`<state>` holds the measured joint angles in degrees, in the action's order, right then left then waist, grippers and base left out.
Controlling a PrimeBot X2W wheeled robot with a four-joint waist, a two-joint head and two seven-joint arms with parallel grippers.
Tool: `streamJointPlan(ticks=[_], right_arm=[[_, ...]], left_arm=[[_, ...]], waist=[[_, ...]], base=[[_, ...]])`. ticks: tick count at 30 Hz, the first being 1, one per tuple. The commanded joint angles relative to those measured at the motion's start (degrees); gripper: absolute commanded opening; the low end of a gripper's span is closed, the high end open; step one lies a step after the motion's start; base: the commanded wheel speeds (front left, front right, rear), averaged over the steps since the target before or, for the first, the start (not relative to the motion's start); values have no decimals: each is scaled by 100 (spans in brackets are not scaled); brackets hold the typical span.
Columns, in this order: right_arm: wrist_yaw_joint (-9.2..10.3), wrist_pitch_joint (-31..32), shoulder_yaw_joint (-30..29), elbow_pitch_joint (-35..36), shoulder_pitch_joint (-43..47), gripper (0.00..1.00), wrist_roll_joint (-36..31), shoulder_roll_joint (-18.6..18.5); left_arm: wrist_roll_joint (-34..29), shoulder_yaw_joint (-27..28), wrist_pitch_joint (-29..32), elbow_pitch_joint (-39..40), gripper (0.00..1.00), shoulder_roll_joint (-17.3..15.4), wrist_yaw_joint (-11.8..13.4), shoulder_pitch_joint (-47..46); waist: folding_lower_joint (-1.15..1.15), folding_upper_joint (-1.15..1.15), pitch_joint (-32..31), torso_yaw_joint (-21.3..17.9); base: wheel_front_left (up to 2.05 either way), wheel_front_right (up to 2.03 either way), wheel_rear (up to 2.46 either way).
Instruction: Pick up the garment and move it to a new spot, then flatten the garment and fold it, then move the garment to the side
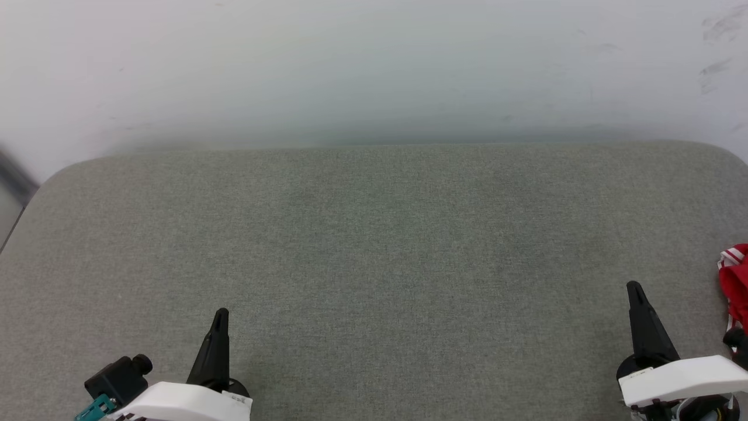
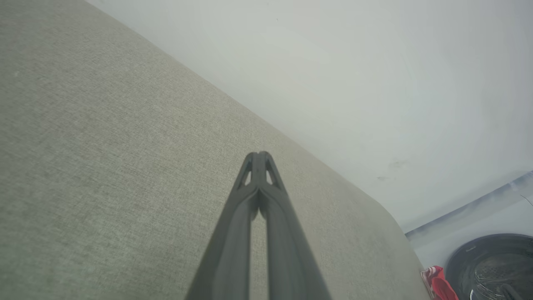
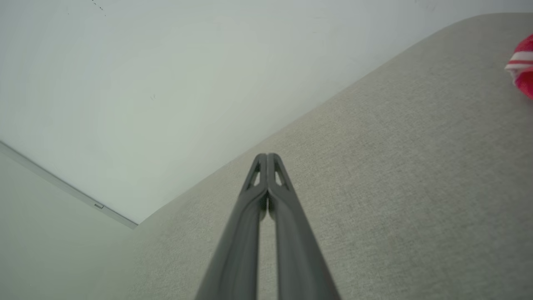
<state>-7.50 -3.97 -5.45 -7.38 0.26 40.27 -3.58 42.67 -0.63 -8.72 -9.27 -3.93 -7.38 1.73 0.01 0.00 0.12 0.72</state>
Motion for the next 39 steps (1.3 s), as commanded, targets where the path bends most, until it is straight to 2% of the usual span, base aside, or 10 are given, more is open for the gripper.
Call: streamJointPlan(ticks=[1,39], right_arm=[[0,29,-20,42,-171,0,207,0],[1,569,-72,-324,-446,0,2827,42]], left_arm=[[213,36,47,48,0,-49,-6,-180],[2826,247,707,-211,0,-76,-12,-512]], waist=[[-1,0,0,-1],[-1,0,3,-31]], base=[[0,0,0],[0,0,0]])
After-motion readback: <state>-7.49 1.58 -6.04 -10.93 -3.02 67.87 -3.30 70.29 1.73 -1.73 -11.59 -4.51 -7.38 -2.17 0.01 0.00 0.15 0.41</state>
